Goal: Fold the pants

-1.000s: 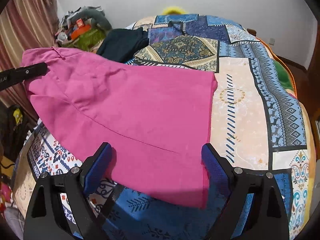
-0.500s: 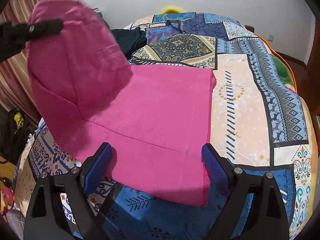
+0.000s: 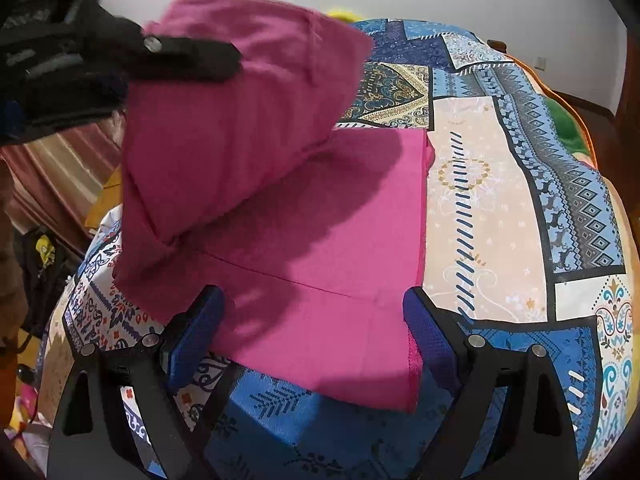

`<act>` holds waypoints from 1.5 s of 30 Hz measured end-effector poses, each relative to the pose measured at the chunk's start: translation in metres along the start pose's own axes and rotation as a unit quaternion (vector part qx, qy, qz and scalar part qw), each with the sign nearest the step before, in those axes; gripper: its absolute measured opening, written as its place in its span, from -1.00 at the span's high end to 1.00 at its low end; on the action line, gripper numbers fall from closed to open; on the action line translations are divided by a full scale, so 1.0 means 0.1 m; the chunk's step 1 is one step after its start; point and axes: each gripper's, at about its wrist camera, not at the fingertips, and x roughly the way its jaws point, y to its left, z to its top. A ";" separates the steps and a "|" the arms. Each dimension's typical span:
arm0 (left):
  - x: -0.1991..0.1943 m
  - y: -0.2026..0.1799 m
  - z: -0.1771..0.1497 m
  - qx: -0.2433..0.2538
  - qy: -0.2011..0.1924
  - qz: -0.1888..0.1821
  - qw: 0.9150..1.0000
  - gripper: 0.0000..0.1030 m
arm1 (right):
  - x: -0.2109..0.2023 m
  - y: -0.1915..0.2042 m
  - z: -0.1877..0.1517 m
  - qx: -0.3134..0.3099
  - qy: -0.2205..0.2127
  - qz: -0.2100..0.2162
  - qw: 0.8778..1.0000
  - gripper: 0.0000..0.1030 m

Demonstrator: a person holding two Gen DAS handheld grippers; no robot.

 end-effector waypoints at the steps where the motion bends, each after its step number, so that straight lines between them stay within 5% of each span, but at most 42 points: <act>1: 0.04 -0.01 -0.01 -0.001 0.008 -0.002 1.000 0.71 | 0.00 0.00 0.00 0.000 0.000 0.000 1.000 -0.72; 5: 0.08 -0.04 -0.07 0.020 0.023 -0.006 1.000 0.49 | 0.00 -0.01 -0.01 0.003 0.001 0.003 1.000 -0.72; 7: 0.07 -0.05 -0.09 0.035 0.019 0.007 0.999 0.24 | 0.00 -0.01 0.00 0.004 0.001 0.003 1.000 -0.72; 19: -0.09 0.33 0.21 0.074 -0.022 0.105 0.992 -0.29 | -0.06 -0.06 -0.05 0.013 0.005 0.010 1.000 -0.73; 24: 0.19 0.57 0.46 0.085 0.002 0.133 0.987 -0.48 | -0.15 -0.11 -0.10 0.013 0.005 0.002 1.000 -0.73; 32: 0.90 0.93 0.66 0.083 0.079 0.154 0.981 -0.49 | -0.44 -0.40 -0.19 0.047 -0.012 -0.037 0.998 -0.74; 38: 1.41 1.05 0.70 0.103 0.126 0.193 0.968 -0.54 | -0.54 -0.57 -0.17 0.080 -0.026 -0.051 0.995 -0.75; 40: 1.52 1.07 0.69 0.106 0.133 0.201 0.965 -0.70 | -0.53 -0.56 -0.15 0.082 -0.027 -0.050 0.995 -0.75; 45: 1.57 1.03 0.57 0.140 0.142 0.216 0.956 -0.76 | -0.46 -0.43 -0.06 0.073 -0.030 -0.038 0.996 -0.75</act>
